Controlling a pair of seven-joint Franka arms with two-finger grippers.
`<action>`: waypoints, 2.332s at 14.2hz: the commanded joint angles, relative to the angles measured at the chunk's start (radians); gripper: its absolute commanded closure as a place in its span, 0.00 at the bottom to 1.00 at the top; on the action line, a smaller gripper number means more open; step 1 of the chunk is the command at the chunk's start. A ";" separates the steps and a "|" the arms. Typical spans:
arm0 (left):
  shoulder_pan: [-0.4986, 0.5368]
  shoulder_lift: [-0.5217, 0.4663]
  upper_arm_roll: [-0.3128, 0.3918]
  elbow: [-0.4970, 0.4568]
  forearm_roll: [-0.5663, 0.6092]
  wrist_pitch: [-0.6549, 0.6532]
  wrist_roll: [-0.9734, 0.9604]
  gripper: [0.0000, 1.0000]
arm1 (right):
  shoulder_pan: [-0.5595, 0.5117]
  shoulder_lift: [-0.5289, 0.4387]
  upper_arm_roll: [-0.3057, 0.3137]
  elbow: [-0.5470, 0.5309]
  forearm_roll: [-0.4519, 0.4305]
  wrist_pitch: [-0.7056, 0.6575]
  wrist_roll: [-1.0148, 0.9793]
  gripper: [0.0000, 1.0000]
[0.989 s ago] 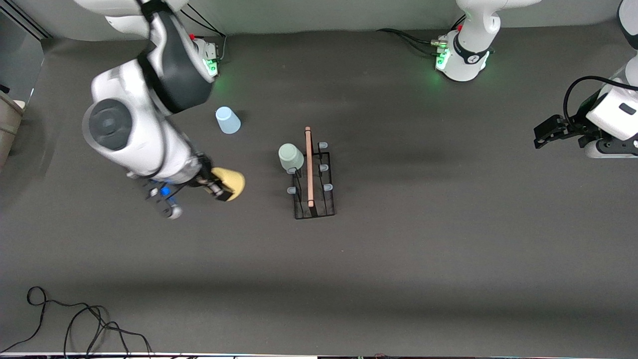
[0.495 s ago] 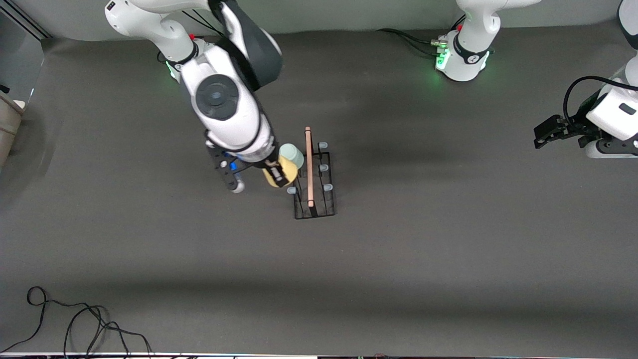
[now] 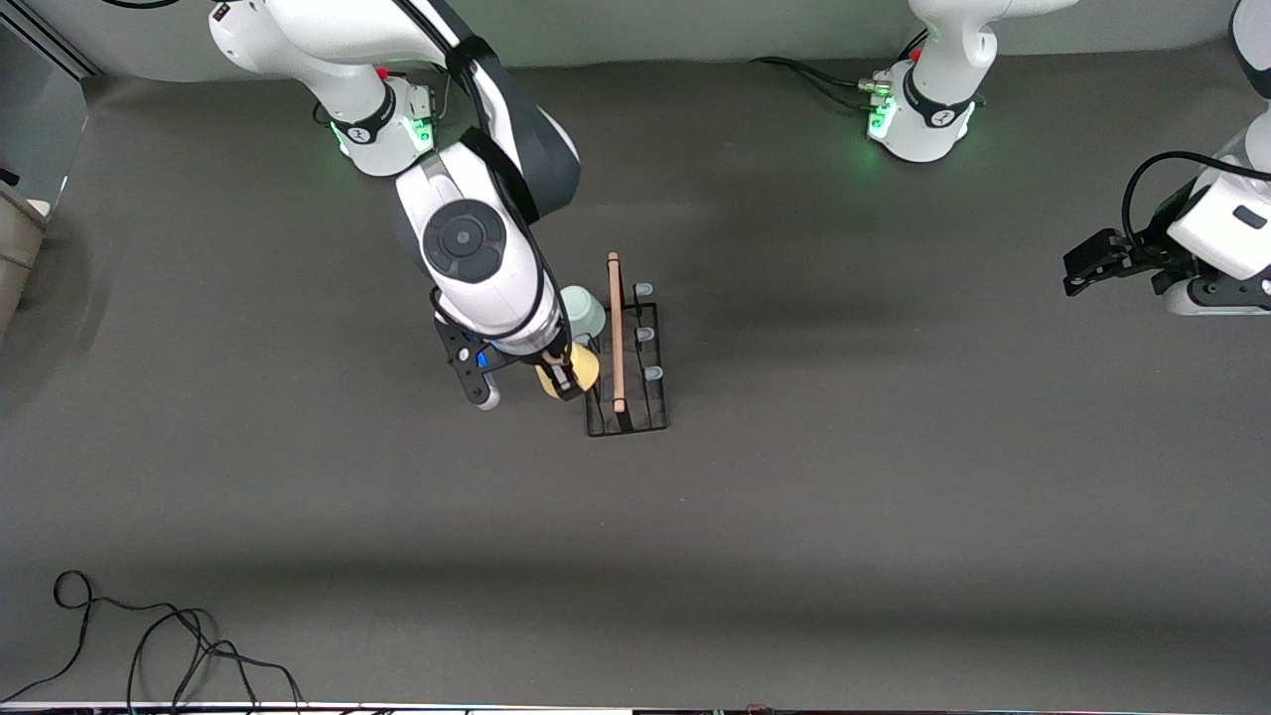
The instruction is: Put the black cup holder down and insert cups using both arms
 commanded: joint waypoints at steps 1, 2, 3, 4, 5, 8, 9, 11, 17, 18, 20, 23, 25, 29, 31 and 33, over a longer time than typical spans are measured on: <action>-0.011 -0.008 0.005 -0.006 0.016 0.006 -0.019 0.00 | 0.015 0.019 -0.003 -0.020 -0.011 0.050 0.020 1.00; -0.011 -0.008 0.005 -0.006 0.016 0.006 -0.019 0.00 | 0.021 0.030 -0.003 -0.025 -0.011 0.065 0.022 1.00; -0.011 -0.008 0.005 -0.006 0.016 0.006 -0.019 0.00 | 0.023 0.039 -0.003 -0.033 -0.011 0.084 0.022 1.00; -0.011 -0.008 0.005 -0.006 0.016 0.006 -0.019 0.00 | 0.023 0.045 -0.003 -0.039 -0.011 0.101 0.022 1.00; -0.011 -0.008 0.005 -0.006 0.016 0.006 -0.019 0.00 | 0.023 0.056 -0.003 -0.046 -0.011 0.118 0.022 1.00; -0.011 -0.008 0.005 -0.006 0.016 0.003 -0.019 0.00 | 0.023 0.082 -0.003 -0.065 -0.011 0.167 0.020 1.00; -0.011 -0.008 0.005 -0.006 0.016 0.003 -0.019 0.00 | 0.023 0.094 -0.003 -0.065 -0.011 0.173 0.020 1.00; -0.011 -0.010 0.005 -0.006 0.016 0.001 -0.019 0.00 | 0.021 0.114 -0.001 -0.065 -0.010 0.182 0.020 1.00; -0.011 -0.010 0.005 -0.004 0.016 0.001 -0.019 0.00 | 0.018 0.070 -0.010 -0.033 -0.010 0.118 0.013 0.00; -0.010 -0.010 0.005 -0.001 0.016 0.000 -0.019 0.00 | 0.012 0.056 -0.010 -0.004 -0.010 0.069 0.011 0.00; -0.010 -0.010 0.005 -0.001 0.016 0.000 -0.018 0.00 | 0.011 0.024 -0.010 0.068 -0.010 -0.069 0.002 0.00; -0.010 -0.010 0.005 -0.004 0.016 -0.005 -0.019 0.00 | 0.008 -0.085 -0.013 0.104 -0.013 -0.209 -0.036 0.00; -0.010 -0.011 0.005 -0.003 0.016 -0.005 -0.019 0.00 | 0.008 -0.163 -0.042 0.099 -0.014 -0.314 -0.175 0.00; -0.010 -0.011 0.005 -0.003 0.016 -0.003 -0.019 0.00 | 0.024 -0.294 -0.151 0.057 -0.048 -0.416 -0.471 0.00; -0.010 -0.010 0.005 -0.003 0.016 -0.003 -0.019 0.00 | 0.011 -0.349 -0.167 0.036 -0.085 -0.436 -0.590 0.00; -0.010 -0.010 0.005 -0.003 0.016 0.000 -0.019 0.00 | 0.005 -0.380 -0.217 0.033 -0.088 -0.462 -0.751 0.00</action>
